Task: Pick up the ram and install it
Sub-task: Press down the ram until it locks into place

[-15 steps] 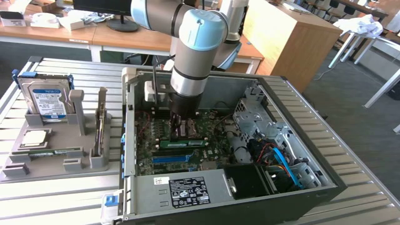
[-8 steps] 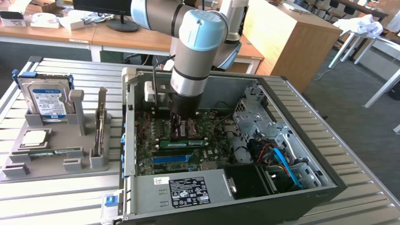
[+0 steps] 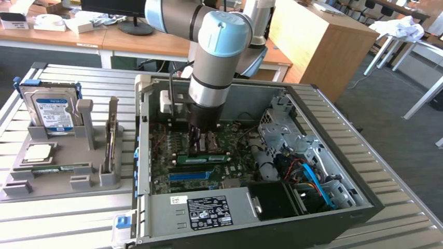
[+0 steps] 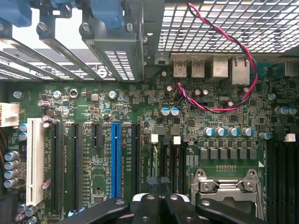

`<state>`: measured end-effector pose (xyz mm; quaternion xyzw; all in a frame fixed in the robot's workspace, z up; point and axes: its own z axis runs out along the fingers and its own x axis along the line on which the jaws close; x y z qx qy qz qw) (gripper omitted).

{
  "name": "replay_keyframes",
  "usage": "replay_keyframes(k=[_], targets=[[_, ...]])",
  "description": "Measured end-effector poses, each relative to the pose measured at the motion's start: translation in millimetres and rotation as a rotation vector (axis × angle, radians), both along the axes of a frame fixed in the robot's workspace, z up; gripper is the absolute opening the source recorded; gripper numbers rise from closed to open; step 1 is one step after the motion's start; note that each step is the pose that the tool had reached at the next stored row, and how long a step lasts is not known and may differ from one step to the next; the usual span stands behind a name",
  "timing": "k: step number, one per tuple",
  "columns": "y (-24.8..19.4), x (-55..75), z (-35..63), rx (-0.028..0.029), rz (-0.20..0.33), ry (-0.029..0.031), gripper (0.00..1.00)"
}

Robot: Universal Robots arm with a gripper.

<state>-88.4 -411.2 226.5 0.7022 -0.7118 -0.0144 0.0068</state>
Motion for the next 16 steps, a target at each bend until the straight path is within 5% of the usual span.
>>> replay_keyframes(k=[16], targets=[[0.0,-0.1,-2.6,-0.0002,0.0,-0.0008,0.1]])
